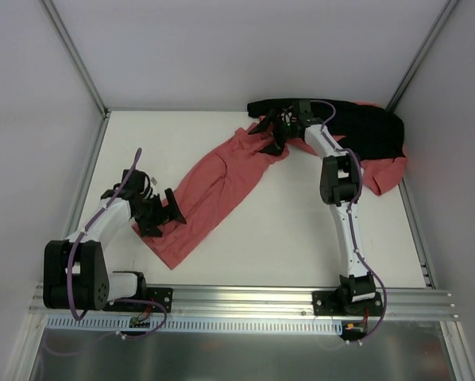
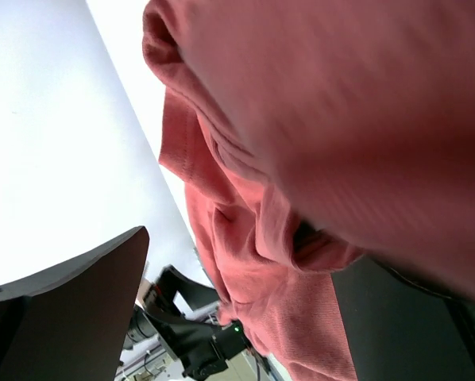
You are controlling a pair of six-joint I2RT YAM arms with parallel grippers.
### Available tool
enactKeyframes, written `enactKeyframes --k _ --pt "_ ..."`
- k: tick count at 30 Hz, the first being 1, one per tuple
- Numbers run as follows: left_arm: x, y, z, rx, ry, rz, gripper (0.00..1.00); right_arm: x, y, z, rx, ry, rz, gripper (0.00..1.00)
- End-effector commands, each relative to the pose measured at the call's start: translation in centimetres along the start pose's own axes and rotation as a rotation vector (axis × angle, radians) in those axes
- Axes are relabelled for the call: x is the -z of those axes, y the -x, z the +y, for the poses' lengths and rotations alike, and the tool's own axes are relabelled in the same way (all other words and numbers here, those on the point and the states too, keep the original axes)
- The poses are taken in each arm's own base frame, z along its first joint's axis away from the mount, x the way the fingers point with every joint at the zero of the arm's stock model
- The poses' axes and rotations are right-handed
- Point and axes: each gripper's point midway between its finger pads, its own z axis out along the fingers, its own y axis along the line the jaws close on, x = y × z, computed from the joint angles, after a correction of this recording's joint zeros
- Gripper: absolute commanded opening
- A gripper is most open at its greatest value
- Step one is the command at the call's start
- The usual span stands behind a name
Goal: Fold and stack the t-shirts
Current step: Rotate the tshirt 90 degrees
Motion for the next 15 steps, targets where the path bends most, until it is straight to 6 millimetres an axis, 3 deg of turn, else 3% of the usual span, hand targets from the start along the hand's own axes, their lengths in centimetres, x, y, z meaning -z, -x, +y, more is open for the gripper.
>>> enactKeyframes --k 1,10,15 --pt "0.9 -2.4 -1.3 0.032 -0.048 0.054 0.99 -3.9 0.6 -1.9 -0.032 -0.002 -0.029 1.0" --pt "2.2 -5.1 -4.1 0.005 -0.121 0.131 0.99 -5.5 2.8 0.6 -0.048 0.144 -0.082 0.99" --pt "2.2 -6.3 -5.7 -0.041 -0.174 0.158 0.99 -4.2 3.2 4.7 0.015 0.279 -0.086 0.99"
